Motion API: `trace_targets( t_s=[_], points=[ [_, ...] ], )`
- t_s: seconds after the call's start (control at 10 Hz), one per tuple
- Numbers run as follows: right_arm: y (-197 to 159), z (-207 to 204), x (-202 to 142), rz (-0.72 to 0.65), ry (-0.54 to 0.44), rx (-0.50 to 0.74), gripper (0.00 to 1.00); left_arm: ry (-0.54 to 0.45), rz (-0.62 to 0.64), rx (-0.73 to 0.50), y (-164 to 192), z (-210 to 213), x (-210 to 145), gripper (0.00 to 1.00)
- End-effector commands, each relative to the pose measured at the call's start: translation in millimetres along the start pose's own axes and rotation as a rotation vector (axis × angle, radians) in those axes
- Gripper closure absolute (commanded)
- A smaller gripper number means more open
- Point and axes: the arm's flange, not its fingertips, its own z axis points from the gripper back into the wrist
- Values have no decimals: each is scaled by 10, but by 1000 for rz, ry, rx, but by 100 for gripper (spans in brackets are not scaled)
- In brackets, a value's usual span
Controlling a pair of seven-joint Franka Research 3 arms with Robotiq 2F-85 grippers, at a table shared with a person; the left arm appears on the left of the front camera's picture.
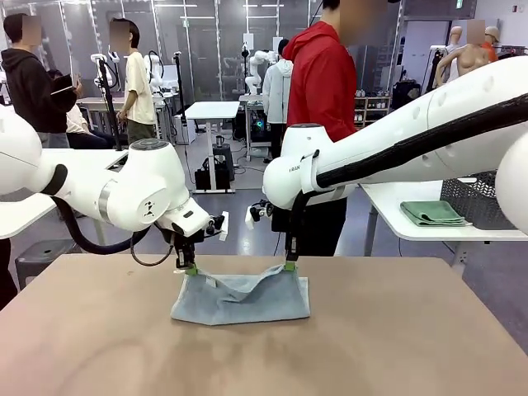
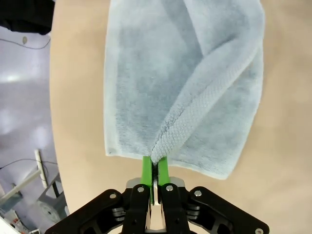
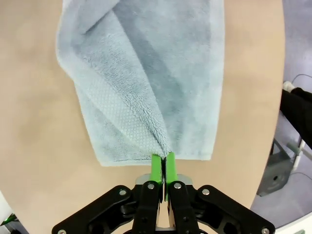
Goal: Fold the towels and place them in the basket.
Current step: When a person lays out a Towel with hook on the table, fold it in half twice.
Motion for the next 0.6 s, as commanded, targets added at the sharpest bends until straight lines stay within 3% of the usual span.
trace_targets(
  t_s=[0.0,0.5],
  points=[
    [-148,-19,-23,-44,25,-12,96,36,38,20,91,-23,-9,94],
    [-439,-232,-186,-76,29,-1,96,44,101,11,208,-160,-152,94]
  ],
)
